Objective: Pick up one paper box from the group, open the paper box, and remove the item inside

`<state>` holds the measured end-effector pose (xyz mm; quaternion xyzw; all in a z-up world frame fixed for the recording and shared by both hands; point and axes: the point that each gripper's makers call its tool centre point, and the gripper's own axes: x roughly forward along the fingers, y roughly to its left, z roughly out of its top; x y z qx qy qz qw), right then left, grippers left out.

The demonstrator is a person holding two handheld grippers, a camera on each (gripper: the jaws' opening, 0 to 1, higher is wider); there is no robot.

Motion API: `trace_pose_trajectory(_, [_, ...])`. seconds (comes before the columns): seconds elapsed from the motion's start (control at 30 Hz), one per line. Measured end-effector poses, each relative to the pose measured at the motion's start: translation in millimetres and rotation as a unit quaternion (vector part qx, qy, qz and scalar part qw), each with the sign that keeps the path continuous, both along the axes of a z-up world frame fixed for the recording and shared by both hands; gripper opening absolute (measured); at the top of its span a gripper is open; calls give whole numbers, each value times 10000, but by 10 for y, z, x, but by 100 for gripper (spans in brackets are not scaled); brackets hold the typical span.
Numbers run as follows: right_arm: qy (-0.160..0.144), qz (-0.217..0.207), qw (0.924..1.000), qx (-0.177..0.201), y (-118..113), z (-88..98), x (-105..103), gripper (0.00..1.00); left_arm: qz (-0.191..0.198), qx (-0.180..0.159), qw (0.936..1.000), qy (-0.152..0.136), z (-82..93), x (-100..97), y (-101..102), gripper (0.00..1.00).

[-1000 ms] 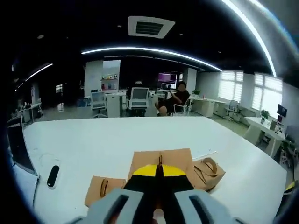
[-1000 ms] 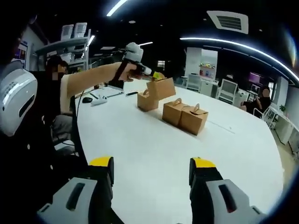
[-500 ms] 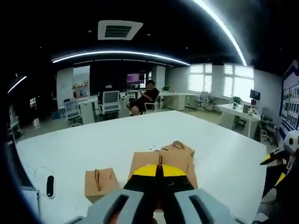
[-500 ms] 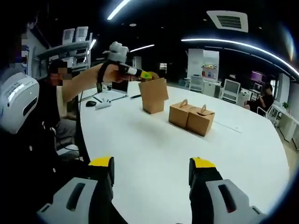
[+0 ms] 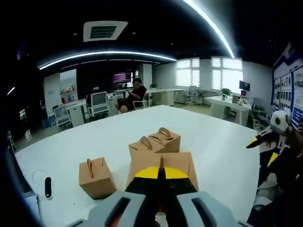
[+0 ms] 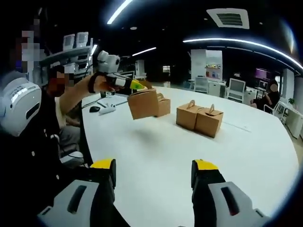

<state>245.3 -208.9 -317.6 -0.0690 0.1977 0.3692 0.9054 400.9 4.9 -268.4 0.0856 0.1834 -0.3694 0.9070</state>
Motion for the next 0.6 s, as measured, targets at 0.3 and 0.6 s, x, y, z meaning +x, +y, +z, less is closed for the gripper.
trace_pose_trajectory(0.3, [99, 72, 9999, 112, 75, -107, 4, 64, 292, -166, 9978, 565, -416, -283, -41, 4])
trace_pose_trajectory(0.6, [124, 174, 9996, 207, 121, -162, 23, 64, 557, -151, 9961, 672, -716, -341, -111, 4])
